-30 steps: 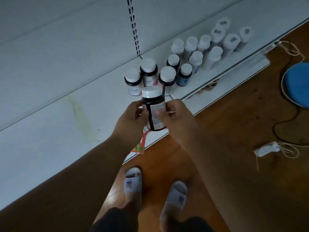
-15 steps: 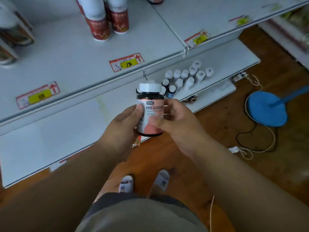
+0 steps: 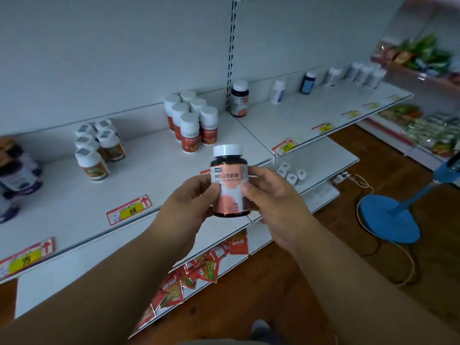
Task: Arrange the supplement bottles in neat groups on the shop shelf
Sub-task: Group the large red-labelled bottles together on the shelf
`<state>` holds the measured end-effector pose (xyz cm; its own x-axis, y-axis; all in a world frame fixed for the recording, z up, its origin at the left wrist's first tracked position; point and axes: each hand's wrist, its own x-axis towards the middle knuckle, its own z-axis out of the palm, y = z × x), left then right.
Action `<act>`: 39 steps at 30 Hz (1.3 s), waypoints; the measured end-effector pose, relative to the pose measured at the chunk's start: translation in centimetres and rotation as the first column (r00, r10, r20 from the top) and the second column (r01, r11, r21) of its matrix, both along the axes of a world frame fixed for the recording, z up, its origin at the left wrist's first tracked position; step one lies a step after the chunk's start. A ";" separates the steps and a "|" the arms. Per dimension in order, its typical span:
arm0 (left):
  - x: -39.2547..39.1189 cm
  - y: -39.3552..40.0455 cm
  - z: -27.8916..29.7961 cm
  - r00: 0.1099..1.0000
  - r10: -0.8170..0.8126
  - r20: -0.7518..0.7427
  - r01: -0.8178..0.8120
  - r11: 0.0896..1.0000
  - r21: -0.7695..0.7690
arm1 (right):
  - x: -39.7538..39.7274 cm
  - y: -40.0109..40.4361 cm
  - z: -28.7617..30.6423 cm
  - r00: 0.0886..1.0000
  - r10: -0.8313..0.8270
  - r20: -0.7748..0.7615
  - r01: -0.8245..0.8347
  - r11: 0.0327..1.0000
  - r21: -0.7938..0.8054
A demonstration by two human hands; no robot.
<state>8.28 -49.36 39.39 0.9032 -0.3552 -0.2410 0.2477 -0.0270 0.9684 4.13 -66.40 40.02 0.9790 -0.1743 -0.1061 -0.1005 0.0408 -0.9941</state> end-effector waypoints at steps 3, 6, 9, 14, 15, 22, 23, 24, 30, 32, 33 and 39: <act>1.0 -1.6 0.5 0.999 0.025 0.044 -0.028 0.998 0.052 | 0.8 -1.4 0.7 0.999 0.029 0.014 -0.028 0.995 -0.091; 2.5 -4.5 0.7 0.997 0.049 0.064 -0.054 0.996 0.074 | 2.3 -4.0 0.9 1.000 0.010 0.002 -0.010 0.993 -0.122; 5.0 -8.5 0.8 0.994 0.055 0.092 -0.065 0.992 0.111 | 4.8 -8.3 1.1 1.000 0.005 -0.030 -0.009 0.992 -0.123; 9.4 -16.7 0.0 0.983 0.099 0.158 -0.126 0.977 0.174 | 10.7 -17.5 1.4 0.993 0.091 -0.071 -0.105 0.972 -0.212; 10.3 -18.3 0.0 0.980 0.097 0.175 -0.131 0.973 0.192 | 11.9 -19.3 1.5 0.992 0.110 -0.066 -0.122 0.967 -0.224; 16.4 -26.2 -0.5 0.954 0.152 0.258 -0.229 0.925 0.303 | 21.4 -27.3 1.5 0.963 0.259 -0.073 -0.262 0.843 -0.469; 17.4 -26.6 -0.7 0.949 0.152 0.276 -0.243 0.911 0.333 | 22.6 -27.7 1.5 0.955 0.283 -0.085 -0.287 0.822 -0.493; 18.5 -26.9 -0.8 0.943 0.148 0.298 -0.258 0.892 0.372 | 23.8 -27.9 1.5 0.948 0.303 -0.096 -0.306 0.791 -0.529; 25.2 -27.8 -2.6 0.900 0.131 0.416 -0.355 0.775 0.522 | 30.6 -27.6 -0.3 0.943 0.330 -0.044 -0.276 0.703 -0.655; 27.0 -28.2 -3.1 0.896 0.154 0.416 -0.385 0.738 0.554 | 32.5 -27.6 -1.0 0.944 0.328 -0.034 -0.267 0.698 -0.664; 27.6 -28.4 -3.4 0.896 0.162 0.413 -0.393 0.721 0.570 | 33.3 -27.7 -1.4 0.943 0.330 -0.037 -0.270 0.700 -0.661; 30.7 -30.2 -3.7 0.869 0.259 0.422 -0.483 0.632 0.606 | 38.5 -28.4 -3.3 0.923 0.384 0.010 -0.264 0.654 -0.709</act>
<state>39.01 -79.57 35.64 0.9826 0.1855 0.0032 0.1222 -0.6602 0.7411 42.59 -94.78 36.70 0.9794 0.1933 0.0587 0.1741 -0.6601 -0.7307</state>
